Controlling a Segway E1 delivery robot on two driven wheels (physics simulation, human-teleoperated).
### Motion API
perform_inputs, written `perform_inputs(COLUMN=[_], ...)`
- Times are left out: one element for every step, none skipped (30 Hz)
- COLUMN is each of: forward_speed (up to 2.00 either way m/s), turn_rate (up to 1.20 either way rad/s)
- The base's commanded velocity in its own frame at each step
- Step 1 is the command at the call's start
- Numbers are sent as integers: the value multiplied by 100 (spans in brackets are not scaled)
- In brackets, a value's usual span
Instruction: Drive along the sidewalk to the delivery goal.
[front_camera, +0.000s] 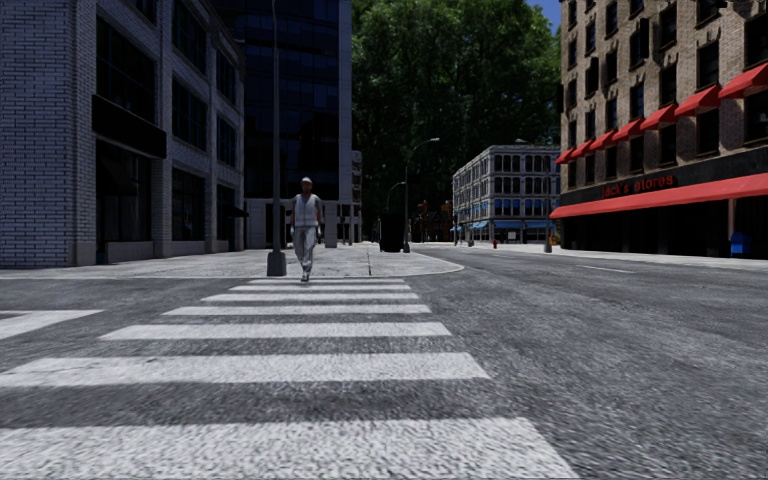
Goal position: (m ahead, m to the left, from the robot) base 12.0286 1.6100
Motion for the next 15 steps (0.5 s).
perform_inputs(forward_speed=[131,125,119,112,105,105,100,97,97,97,96,96,96,96,96], turn_rate=[0,0,0,0,0,0,0,0,0,0,0,0,0,0,0])
